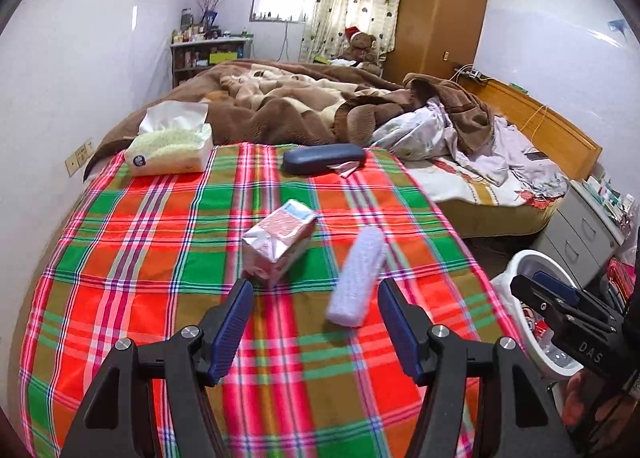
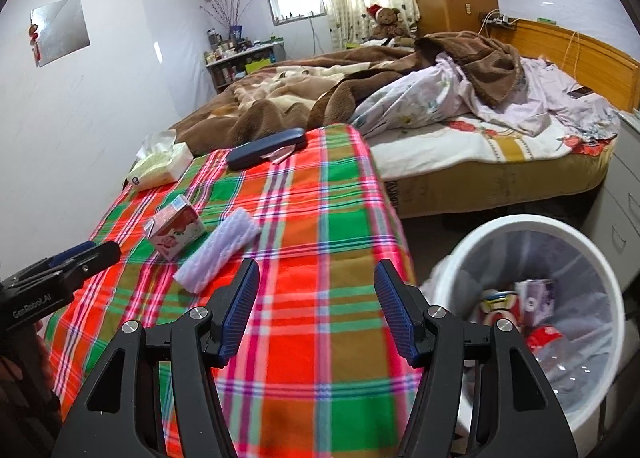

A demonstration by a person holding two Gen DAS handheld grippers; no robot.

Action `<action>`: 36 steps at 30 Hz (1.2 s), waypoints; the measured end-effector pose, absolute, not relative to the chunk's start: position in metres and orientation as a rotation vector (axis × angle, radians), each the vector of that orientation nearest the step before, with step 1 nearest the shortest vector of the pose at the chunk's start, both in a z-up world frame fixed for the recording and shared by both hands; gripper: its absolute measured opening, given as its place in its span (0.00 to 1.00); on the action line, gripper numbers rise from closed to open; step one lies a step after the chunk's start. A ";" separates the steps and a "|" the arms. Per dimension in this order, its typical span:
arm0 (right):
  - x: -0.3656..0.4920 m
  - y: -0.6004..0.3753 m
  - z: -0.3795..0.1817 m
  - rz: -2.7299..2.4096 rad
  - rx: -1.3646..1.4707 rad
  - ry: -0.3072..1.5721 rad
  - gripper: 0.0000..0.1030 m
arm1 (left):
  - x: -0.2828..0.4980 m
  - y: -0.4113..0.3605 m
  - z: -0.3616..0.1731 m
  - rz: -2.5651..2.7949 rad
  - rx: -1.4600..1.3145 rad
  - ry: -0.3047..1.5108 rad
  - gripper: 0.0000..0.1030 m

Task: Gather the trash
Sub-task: 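Move both open tools back to the pink carton and foam sleeve, then grasp the pink carton with left tool while right tool grasps the white foam sleeve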

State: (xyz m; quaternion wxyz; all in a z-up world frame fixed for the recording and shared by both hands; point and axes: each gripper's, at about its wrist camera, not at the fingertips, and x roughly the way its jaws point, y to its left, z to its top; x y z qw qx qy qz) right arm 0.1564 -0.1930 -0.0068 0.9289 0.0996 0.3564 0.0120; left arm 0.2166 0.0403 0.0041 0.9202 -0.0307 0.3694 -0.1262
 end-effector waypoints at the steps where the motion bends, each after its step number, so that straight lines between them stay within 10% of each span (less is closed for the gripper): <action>1: 0.158 -0.190 -0.008 0.025 0.205 0.736 0.60 | 0.222 0.043 0.002 -0.257 -0.063 0.764 0.63; 36: 0.239 -0.116 -0.053 0.130 0.254 0.923 0.59 | 0.343 0.081 -0.057 -0.266 -0.061 0.895 0.61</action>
